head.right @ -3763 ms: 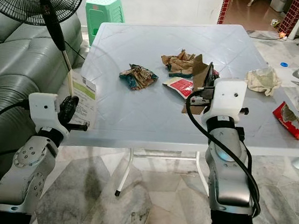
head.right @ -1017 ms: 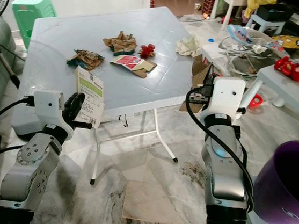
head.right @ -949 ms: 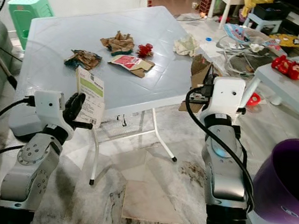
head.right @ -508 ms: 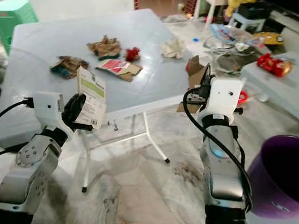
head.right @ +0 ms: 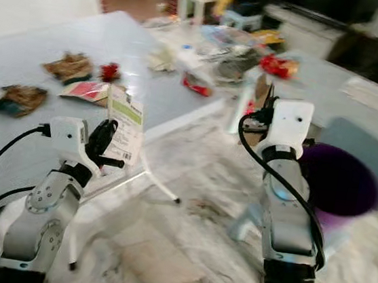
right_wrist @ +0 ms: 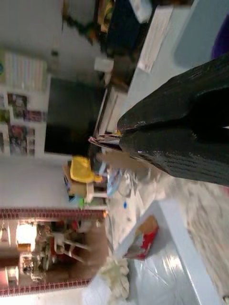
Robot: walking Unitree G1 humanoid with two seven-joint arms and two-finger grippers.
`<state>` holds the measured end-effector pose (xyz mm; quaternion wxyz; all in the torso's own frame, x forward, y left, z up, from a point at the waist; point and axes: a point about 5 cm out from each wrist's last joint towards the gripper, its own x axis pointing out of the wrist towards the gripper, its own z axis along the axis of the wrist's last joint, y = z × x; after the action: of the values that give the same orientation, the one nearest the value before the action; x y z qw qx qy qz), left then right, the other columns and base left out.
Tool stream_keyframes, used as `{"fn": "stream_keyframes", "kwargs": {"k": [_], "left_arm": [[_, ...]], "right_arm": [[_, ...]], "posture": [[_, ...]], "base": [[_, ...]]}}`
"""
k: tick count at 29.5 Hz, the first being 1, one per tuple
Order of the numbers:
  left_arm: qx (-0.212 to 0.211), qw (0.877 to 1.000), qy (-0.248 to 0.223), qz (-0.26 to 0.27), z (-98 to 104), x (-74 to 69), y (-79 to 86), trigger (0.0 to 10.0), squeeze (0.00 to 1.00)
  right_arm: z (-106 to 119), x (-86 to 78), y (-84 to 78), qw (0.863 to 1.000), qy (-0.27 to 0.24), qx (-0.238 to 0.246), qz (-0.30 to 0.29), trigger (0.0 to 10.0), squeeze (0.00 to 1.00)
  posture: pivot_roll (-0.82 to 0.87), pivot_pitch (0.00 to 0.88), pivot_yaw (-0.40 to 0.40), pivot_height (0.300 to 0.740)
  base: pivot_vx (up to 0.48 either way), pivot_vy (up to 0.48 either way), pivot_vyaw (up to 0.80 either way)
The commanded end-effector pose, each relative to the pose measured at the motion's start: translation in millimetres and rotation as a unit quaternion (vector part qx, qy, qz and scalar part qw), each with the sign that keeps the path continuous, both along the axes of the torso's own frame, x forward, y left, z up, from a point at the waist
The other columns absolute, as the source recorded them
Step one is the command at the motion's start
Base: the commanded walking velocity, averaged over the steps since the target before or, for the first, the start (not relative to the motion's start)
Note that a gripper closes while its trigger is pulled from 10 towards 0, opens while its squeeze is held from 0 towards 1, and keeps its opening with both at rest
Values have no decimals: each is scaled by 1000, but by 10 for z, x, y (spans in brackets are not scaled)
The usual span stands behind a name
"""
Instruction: Picking trash to rubbish bin
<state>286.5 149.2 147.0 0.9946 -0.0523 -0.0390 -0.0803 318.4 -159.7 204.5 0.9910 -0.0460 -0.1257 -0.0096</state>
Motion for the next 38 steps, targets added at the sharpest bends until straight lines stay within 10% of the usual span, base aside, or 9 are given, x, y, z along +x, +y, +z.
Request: {"fn": "stream_keyframes", "kwargs": {"k": [1,38], "left_arm": [[1,1000,-6,0,37,2,-6,10000,0],[21,1000,-9,4,44,18,20,10000,0]], "right_arm": [[38,1,-2,1000,-6,-3,-1,10000,0],[20,-8,7,1000,-6,-1,-3,10000,0]], "posture": [[-58,61,41,740],[-57,56,52,740]], "base": [[0,0,-800],[0,0,-638]]}}
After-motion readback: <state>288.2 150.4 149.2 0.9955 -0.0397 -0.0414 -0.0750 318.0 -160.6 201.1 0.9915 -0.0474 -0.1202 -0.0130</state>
